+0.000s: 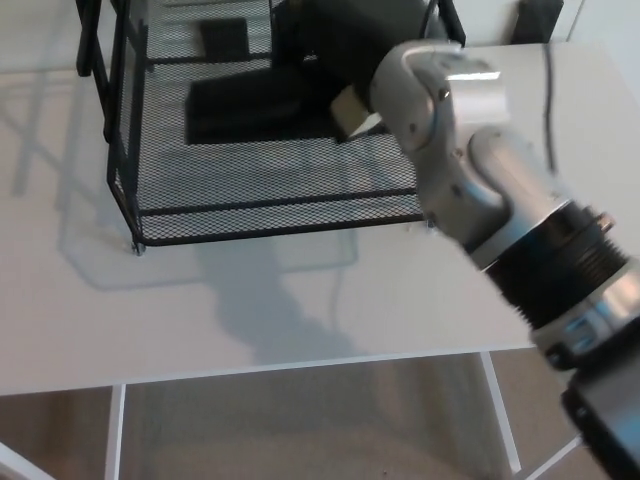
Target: The robot walks towards a desk on which a file tray is kept in the middle and a stapler is kept to its right. The robot lifts the stapler using its right hand and places it on the file tray.
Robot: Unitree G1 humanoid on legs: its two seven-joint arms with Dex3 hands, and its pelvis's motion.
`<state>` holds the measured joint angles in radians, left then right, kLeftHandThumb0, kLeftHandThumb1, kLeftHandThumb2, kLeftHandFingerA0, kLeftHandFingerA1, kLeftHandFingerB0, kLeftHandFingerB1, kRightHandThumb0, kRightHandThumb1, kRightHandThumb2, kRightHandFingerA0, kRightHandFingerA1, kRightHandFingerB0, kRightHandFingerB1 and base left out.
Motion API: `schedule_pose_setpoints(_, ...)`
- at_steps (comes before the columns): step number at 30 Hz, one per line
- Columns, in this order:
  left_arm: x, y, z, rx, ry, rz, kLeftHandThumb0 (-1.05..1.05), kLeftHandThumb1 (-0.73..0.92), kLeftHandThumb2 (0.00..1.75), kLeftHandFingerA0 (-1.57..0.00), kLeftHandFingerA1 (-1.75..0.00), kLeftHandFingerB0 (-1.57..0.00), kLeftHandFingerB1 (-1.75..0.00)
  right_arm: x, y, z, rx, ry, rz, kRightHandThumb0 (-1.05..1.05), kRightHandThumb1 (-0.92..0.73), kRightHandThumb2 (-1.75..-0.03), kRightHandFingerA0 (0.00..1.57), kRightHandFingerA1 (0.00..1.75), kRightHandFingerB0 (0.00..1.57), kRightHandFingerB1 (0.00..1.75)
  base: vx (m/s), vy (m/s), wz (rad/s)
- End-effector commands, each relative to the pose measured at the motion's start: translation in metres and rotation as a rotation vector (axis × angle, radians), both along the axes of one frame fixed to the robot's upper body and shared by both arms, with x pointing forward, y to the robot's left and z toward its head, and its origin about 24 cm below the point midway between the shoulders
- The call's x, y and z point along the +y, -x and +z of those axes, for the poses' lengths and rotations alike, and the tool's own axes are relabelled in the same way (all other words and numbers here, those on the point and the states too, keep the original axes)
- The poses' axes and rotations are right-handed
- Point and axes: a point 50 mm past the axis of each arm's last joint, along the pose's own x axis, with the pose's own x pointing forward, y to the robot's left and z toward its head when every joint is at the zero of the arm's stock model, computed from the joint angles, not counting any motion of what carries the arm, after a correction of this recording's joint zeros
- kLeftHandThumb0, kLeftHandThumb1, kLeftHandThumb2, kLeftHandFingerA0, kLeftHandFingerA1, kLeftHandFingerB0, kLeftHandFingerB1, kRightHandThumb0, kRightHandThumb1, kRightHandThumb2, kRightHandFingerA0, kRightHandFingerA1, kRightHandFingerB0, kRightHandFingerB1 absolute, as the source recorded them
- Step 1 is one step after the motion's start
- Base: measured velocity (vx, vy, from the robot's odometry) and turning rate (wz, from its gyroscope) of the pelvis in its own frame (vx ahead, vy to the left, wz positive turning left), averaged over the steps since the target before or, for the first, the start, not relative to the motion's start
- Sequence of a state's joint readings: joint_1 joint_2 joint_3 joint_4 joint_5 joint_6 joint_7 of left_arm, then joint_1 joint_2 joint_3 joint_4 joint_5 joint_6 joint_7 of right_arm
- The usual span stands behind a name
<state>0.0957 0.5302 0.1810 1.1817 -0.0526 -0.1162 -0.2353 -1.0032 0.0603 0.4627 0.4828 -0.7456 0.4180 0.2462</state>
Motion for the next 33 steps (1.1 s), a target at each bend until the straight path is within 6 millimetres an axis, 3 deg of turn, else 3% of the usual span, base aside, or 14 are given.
schedule_pose_setpoints(1,0.002,-0.001,0.003,-0.01,-0.019,-0.042,-0.5,0.55,0.97,-0.55,-0.64,-0.3,-0.51,-0.01,-0.003,-0.014,0.064,-0.207,-0.115,-0.22,-0.72,-0.8,0.76,1.74,0.63,1.55,0.0,0.0,0.0)
schedule_pose_setpoints(2,0.002,-0.001,0.004,-0.009,-0.015,-0.046,-0.57,0.7,0.62,-0.56,-0.46,-0.41,-0.38,-0.01,-0.003,-0.017,0.068,-0.223,-0.121,-0.2,-0.7,-0.85,0.77,1.75,0.64,1.59,0.0,0.0,0.0)
schedule_pose_setpoints(3,0.002,0.0,0.004,-0.006,-0.015,-0.045,-0.58,0.7,0.62,-0.56,-0.46,-0.39,-0.37,-0.011,-0.003,-0.021,0.074,-0.243,-0.12,-0.1,-0.63,-0.94,0.88,1.7,0.68,1.48,0.0,0.0,0.0)
schedule_pose_setpoints(4,0.002,0.0,0.003,-0.001,-0.015,-0.035,-0.58,0.71,0.62,-0.55,-0.45,-0.38,-0.36,-0.013,-0.004,-0.023,0.087,-0.246,-0.12,-0.19,-0.62,-0.94,0.86,1.57,0.76,1.15,0.0,0.0,0.0)
schedule_pose_setpoints(6,0.002,0.0,0.002,-0.002,-0.015,-0.032,-0.59,0.7,0.62,-0.56,-0.46,-0.39,-0.37,-0.014,-0.005,-0.022,0.099,-0.242,-0.122,-0.27,-0.73,-0.63,0.69,1.3,0.65,0.55,0.0,0.0,0.0)
schedule_pose_setpoints(7,0.002,0.001,0.002,-0.003,-0.013,-0.03,-0.59,0.7,0.62,-0.56,-0.46,-0.39,-0.37,-0.015,-0.005,-0.022,0.1,-0.234,-0.125,-0.27,-0.73,-0.63,0.69,1.3,0.65,0.55,0.0,0.0,0.0)
schedule_pose_setpoints(9,0.001,0.002,0.002,0.007,-0.008,-0.038,-0.59,0.7,0.62,-0.54,-0.46,-0.39,-0.37,-0.018,-0.005,-0.024,0.139,-0.212,-0.133,-0.36,-0.74,-0.61,0.64,1.14,0.39,0.34,0.0,0.0,0.0)
schedule_pose_setpoints(10,0.001,0.002,0.002,-0.002,0.002,-0.036,-0.58,0.7,0.62,-0.54,-0.46,-0.38,-0.37,-0.021,-0.006,-0.019,0.17,-0.132,-0.093,-0.53,-0.7,-0.64,0.13,0.51,0.07,0.22,0.0,0.0,0.0)
schedule_pose_setpoints(11,0.001,0.002,0.001,0.0,-0.001,-0.031,-0.59,0.69,0.62,-0.55,-0.46,-0.39,-0.37,-0.021,-0.007,-0.015,0.194,-0.113,-0.099,-0.71,-0.48,-0.86,0.0,0.25,0.0,0.19,0.0,0.0,0.0)
schedule_pose_setpoints(12,0.001,0.002,0.002,0.001,-0.003,-0.036,-0.59,0.7,0.62,-0.55,-0.46,-0.38,-0.37,-0.022,-0.008,-0.012,0.211,-0.09,-0.097,-0.93,-0.52,-0.83,0.0,0.03,0.0,0.03,0.0,0.0,0.0)
schedule_pose_setpoints(21,0.003,0.003,0.003,0.012,-0.022,-0.034,-0.61,0.68,0.63,-0.57,-0.46,-0.41,-0.38,-0.02,-0.013,0.017,0.131,0.075,-0.045,-0.98,-0.57,-0.85,0.0,0.11,0.0,0.04,0.0,0.0,0.0)
schedule_pose_setpoints(22,0.003,0.003,0.003,0.017,-0.031,-0.046,-0.54,0.55,0.98,-0.57,-0.64,-0.29,-0.5,-0.018,-0.012,0.022,0.114,0.123,-0.037,-0.99,-0.57,-0.87,0.0,0.13,0.0,0.05,0.0,0.0,0.0)
schedule_pose_setpoints(23,0.003,0.003,0.003,0.019,-0.027,-0.04,-0.6,0.69,0.62,-0.58,-0.46,-0.41,-0.38,-0.018,-0.012,0.024,0.098,0.141,-0.028,-0.97,-0.56,-0.88,0.0,0.15,0.0,0.07,0.0,0.0,0.0)
schedule_pose_setpoints(33,0.002,0.004,0.0,0.041,-0.036,-0.042,-0.6,0.69,0.63,-0.59,-0.46,-0.41,-0.38,0.003,-0.004,0.045,0.068,0.096,0.042,-1.01,-0.57,-0.88,0.0,0.09,0.0,0.01,0.0,0.0,0.0)
